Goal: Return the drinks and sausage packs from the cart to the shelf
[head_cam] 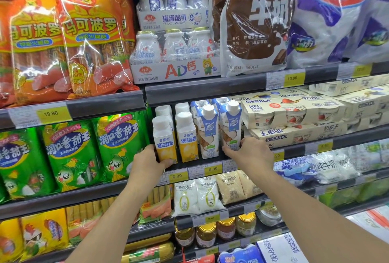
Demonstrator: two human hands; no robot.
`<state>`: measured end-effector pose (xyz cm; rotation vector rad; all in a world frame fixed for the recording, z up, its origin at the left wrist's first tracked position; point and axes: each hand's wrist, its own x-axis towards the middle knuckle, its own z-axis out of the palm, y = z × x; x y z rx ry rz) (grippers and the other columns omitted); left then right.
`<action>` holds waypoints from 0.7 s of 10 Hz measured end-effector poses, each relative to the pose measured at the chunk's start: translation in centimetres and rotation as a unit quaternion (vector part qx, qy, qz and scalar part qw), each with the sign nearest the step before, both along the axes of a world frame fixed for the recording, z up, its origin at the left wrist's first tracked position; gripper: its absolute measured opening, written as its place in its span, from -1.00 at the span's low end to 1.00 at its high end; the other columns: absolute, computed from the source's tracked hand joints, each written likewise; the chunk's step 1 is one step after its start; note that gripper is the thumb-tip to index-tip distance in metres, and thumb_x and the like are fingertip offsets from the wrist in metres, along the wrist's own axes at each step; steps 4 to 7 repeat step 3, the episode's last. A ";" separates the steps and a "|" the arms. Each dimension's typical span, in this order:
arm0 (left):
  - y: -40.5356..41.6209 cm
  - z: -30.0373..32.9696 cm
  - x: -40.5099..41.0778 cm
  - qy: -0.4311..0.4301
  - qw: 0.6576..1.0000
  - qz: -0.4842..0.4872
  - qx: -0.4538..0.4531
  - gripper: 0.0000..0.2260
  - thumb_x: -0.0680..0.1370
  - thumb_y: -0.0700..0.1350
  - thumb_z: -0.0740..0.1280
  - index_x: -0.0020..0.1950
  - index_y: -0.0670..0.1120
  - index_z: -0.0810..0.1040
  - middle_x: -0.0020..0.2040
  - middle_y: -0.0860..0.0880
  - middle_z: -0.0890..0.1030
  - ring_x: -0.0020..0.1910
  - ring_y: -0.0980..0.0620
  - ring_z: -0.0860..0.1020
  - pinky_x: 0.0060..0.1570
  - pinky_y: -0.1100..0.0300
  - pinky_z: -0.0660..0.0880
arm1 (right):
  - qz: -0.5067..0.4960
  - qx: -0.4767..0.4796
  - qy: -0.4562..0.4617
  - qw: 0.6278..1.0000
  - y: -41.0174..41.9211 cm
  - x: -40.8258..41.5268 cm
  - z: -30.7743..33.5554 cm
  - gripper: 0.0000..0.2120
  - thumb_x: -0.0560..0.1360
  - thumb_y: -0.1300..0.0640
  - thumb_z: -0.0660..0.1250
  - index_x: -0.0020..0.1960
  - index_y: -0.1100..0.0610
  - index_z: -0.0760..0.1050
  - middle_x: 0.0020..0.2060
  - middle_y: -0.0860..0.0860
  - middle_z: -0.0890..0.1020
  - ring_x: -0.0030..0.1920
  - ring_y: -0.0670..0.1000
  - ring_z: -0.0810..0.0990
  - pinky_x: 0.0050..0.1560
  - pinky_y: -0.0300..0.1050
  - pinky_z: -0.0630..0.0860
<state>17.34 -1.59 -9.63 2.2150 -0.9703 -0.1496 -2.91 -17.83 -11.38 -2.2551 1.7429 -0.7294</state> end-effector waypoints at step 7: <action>1.2 0.5 -0.4 0.051 0.999 -0.010 -0.009 -0.50 0.43 -0.02 0.53 0.32 -0.05 0.47 0.03 -0.01 0.67 -0.08 -0.01 0.65 0.04 0.03 0.57 | 0.063 0.019 -0.052 0.996 0.7 -2.4 -0.4 -0.51 0.42 -0.42 0.24 -0.08 0.00 0.59 -0.28 -0.06 0.63 -0.21 0.00 0.60 -0.31 -0.07 0.56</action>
